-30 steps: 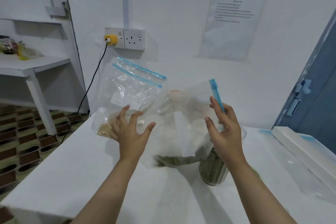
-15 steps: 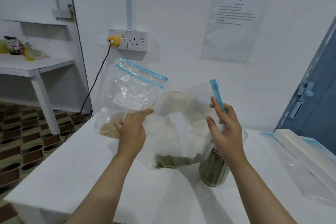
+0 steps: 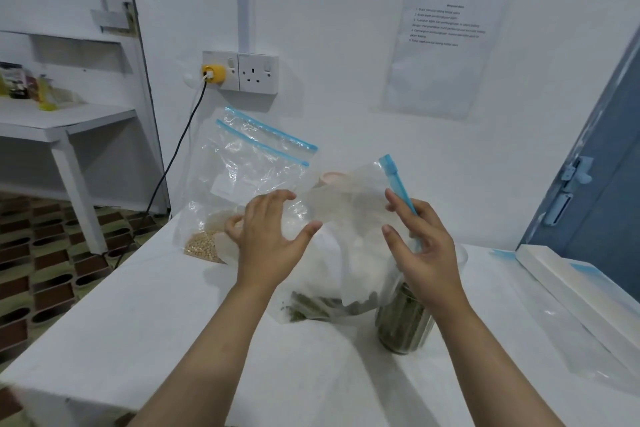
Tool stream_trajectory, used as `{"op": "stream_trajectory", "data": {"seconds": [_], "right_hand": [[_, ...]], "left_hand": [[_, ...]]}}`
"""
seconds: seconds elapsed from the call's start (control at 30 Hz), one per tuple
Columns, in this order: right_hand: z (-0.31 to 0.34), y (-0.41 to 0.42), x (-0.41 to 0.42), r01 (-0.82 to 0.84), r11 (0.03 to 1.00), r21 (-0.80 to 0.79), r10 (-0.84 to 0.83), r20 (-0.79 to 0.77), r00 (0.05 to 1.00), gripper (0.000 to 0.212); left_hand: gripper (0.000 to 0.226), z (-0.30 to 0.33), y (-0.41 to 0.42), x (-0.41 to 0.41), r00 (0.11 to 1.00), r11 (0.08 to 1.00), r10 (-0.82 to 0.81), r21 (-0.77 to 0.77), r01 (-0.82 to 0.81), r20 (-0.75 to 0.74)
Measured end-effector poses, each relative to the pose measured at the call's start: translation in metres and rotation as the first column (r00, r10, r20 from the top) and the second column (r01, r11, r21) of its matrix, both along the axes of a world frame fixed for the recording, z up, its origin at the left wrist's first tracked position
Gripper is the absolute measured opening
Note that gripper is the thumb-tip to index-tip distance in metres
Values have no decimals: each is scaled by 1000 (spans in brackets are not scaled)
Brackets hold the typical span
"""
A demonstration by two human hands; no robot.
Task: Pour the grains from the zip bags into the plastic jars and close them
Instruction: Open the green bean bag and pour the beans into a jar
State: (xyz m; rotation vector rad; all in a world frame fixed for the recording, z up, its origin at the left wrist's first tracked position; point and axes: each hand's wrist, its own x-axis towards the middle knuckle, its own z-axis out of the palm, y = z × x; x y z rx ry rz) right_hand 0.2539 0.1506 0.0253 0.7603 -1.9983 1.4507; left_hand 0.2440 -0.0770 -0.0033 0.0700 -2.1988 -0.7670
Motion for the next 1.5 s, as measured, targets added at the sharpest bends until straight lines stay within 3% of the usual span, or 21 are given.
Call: {"op": "stream_trajectory", "data": {"seconds": [0.13, 0.3, 0.5, 0.7, 0.93, 1.23, 1.5], "right_hand": [[4, 2, 2, -57, 998, 20, 56, 32, 998, 48], [8, 6, 1, -51, 998, 22, 50, 49, 998, 49], [10, 10, -3, 28, 1000, 8, -29, 62, 998, 55], [8, 25, -4, 58, 995, 82, -64, 68, 996, 60], [-7, 42, -2, 159, 984, -81, -136, 237, 962, 46], [4, 37, -22, 206, 973, -100, -184, 195, 963, 47], [-24, 48, -11, 163, 982, -93, -128, 301, 945, 50]], "left_hand": [[65, 28, 26, -7, 949, 945, -314, 92, 315, -23], [65, 47, 50, -15, 858, 859, -512, -24, 511, -54], [52, 38, 54, -21, 845, 876, -482, -93, 474, -232], [37, 43, 54, -25, 846, 880, -475, -119, 460, -244], [35, 53, 57, -29, 863, 906, -423, -118, 407, -276], [37, 69, 57, -33, 865, 919, -394, -98, 383, -310], [38, 64, 51, -33, 874, 925, -377, -80, 371, -306]]}}
